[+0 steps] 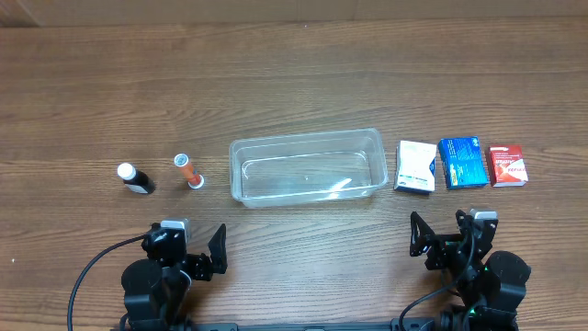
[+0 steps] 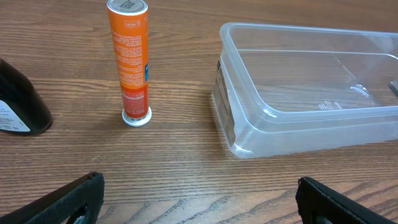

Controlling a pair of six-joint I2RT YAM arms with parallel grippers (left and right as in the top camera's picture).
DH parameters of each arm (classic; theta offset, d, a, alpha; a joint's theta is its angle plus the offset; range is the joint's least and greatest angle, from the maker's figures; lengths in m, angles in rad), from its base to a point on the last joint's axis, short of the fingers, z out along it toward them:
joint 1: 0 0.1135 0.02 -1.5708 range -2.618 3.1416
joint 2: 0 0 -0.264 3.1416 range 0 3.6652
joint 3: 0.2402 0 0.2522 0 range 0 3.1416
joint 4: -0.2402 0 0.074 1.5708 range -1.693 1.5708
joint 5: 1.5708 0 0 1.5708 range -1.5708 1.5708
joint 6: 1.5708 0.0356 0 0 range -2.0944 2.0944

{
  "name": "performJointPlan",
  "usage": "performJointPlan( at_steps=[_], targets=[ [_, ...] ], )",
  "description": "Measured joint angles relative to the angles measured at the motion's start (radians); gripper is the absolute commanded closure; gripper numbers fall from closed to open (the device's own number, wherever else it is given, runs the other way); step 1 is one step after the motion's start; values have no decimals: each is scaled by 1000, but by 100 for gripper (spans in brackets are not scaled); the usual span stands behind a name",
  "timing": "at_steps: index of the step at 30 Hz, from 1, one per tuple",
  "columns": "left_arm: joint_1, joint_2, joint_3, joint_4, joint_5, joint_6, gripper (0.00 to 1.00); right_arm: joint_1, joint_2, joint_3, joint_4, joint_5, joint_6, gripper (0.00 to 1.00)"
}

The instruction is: Pack container

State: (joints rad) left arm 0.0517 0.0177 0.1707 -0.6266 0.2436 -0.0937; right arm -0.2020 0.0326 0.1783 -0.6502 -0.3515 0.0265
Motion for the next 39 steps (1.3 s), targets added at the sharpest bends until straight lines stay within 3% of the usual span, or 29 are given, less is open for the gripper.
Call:
performJointPlan(
  at_steps=[39],
  targets=[
    [0, 0, 0, 0, 0, 0, 0, 0, 0, 0, 0, 33, 0, 0]
  ],
)
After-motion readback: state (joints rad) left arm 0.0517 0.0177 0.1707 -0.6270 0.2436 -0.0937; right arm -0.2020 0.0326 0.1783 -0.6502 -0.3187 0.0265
